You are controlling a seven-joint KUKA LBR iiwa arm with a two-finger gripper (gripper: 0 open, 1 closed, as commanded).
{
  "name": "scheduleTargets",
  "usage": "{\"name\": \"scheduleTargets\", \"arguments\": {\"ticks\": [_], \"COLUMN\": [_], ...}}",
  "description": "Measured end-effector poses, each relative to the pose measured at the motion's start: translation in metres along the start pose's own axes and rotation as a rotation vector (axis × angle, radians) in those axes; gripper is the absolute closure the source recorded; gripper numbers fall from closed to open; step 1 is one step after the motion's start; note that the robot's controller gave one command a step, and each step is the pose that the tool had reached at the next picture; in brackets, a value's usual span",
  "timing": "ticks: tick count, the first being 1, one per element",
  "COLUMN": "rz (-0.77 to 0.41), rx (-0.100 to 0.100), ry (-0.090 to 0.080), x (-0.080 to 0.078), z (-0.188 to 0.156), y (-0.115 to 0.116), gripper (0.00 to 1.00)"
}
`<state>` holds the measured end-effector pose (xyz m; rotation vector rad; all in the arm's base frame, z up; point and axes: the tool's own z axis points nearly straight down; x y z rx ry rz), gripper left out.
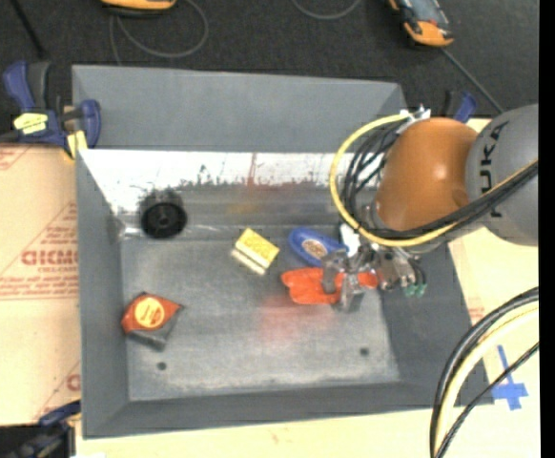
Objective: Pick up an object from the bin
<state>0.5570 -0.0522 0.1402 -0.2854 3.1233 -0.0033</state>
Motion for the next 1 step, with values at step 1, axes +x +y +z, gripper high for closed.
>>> {"name": "scheduleTargets", "arguments": {"ticks": [1], "rz": [0.000], "rx": [0.000], "ry": [0.000], "x": [0.0000], "z": [-0.0054], "y": [-0.0001], "gripper": [1.00]}}
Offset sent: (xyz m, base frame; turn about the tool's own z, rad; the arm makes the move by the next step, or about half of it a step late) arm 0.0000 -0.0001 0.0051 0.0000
